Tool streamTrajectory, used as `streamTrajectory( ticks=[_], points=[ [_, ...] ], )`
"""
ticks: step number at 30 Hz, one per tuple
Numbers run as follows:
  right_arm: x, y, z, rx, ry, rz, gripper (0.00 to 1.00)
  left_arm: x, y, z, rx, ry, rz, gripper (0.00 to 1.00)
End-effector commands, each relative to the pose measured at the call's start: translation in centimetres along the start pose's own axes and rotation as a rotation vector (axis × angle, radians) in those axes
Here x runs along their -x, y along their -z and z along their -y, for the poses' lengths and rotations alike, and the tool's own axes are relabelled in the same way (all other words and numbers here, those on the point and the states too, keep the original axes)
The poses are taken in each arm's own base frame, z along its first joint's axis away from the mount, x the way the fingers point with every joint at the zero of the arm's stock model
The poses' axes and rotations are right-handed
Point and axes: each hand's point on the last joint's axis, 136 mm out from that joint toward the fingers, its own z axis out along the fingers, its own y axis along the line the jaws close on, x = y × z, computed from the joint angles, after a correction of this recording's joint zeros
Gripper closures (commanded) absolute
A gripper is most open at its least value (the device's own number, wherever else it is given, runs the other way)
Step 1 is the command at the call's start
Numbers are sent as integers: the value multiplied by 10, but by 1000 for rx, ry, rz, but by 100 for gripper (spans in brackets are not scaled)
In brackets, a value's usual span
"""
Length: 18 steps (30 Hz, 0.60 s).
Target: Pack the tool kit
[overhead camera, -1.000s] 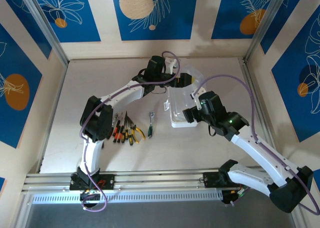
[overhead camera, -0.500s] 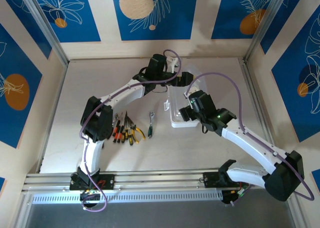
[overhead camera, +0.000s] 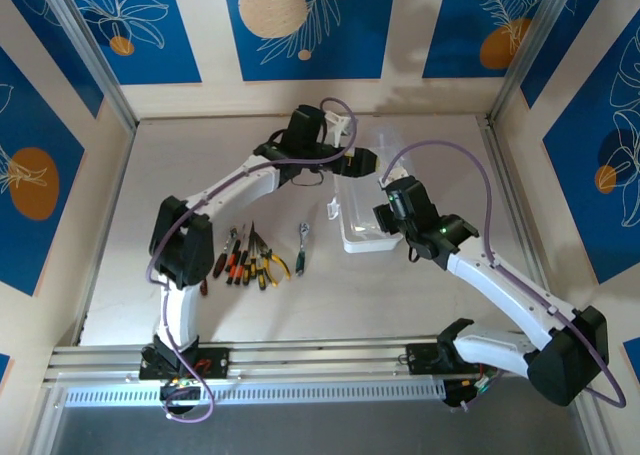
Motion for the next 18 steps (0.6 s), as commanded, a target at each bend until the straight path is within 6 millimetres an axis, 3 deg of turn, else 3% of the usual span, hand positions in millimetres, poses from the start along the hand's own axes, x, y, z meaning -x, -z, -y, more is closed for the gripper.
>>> streamTrajectory(
  ticks=[1, 5, 9, 12, 18],
  points=[
    [3, 5, -1, 20, -33, 19, 31, -9, 40, -22, 128, -35, -23, 0],
    [5, 6, 1, 16, -41, 23, 31, -50, 52, -70, 269, 33, -123, 0],
    [6, 8, 3, 17, -56, 30, 31, -90, 50, -108, 383, 80, -232, 0],
    [6, 10, 4, 29, -69, 38, 32, -103, 40, -120, 390, 102, -260, 0],
    [4, 13, 7, 34, -85, 38, 32, -111, 16, -127, 363, 125, -280, 0]
  ],
)
